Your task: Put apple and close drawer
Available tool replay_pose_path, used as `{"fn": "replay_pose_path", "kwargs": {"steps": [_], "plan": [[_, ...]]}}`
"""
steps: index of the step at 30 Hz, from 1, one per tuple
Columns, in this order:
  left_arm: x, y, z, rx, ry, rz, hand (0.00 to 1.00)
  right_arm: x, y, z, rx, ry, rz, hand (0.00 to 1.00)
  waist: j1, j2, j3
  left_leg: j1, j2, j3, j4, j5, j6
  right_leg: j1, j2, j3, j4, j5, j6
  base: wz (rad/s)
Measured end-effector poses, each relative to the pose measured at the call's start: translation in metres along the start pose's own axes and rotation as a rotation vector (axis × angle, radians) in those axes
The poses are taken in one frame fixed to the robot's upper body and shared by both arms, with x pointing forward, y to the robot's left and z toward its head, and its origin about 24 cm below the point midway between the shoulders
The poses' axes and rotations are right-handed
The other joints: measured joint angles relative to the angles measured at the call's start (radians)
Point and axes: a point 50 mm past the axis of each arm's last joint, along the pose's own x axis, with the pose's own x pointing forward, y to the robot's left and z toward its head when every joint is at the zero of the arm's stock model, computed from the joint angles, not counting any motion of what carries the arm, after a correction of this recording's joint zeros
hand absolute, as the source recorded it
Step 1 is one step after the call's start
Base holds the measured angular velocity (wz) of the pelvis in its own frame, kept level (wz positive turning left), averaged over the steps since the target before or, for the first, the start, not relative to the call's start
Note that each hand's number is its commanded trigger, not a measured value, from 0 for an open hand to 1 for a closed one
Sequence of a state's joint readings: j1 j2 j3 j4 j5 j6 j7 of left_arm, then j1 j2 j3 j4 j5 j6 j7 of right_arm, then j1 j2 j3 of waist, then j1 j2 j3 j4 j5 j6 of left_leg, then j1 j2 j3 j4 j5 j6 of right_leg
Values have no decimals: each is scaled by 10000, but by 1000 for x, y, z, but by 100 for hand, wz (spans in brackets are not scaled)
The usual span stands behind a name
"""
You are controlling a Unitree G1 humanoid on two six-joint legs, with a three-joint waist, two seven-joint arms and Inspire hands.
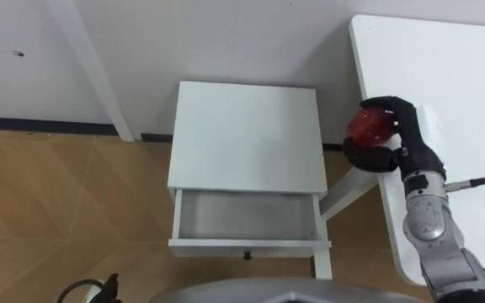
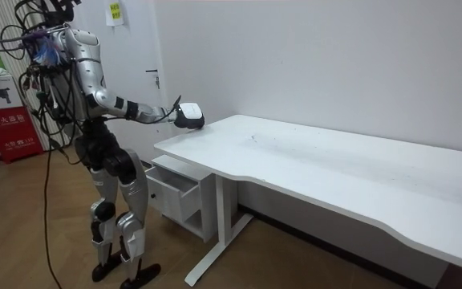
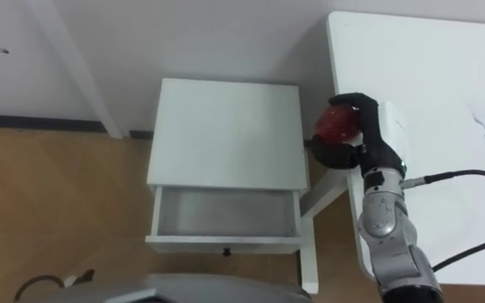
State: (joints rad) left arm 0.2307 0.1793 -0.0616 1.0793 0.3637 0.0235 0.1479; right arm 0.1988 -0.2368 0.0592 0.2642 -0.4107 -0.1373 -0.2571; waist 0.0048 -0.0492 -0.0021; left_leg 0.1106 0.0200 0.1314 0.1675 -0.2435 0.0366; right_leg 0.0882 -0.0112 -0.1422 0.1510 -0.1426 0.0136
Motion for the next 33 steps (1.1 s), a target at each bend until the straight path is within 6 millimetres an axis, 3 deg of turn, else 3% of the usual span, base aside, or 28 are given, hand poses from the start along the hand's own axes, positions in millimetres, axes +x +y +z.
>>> {"fn": "replay_pose_path", "kwargs": {"steps": [8,14,16,20,23,33], "plan": [[0,0,0,3,34,-6,0,0,3,2,-421,-14,147,100,16,-1,-1,-9,-1,-13,13,1,-1,2,0,-5,1,1,-2,0],[1,-1,4,212,28,-31,0,0,11,14,-2150,-470,516,100,123,-15,-5,-14,12,-33,7,12,-19,-1,-16,-289,5,16,-22,0],[2,0,6,210,-21,7,0,-3,21,17,-2344,-493,1431,100,271,-18,-3,-23,15,-52,4,16,-25,-3,-12,-318,3,17,-24,6],[3,1,17,344,-313,77,0,-30,79,28,-2397,-813,5302,100,692,-25,1,-325,-5,-286,41,40,-42,-184,-39,-542,-1,17,-23,17],[3,-1,19,313,-361,-140,0,-38,96,40,-2318,-1355,6586,100,1023,92,86,-456,-43,-403,125,62,-3,-222,-88,-587,-16,16,-22,20],[1,-4,8,328,-175,-474,0,-27,89,68,-2264,-2751,6745,100,1080,27,59,-618,-174,-881,151,85,33,-144,-175,-497,-178,9,-11,14]]}}
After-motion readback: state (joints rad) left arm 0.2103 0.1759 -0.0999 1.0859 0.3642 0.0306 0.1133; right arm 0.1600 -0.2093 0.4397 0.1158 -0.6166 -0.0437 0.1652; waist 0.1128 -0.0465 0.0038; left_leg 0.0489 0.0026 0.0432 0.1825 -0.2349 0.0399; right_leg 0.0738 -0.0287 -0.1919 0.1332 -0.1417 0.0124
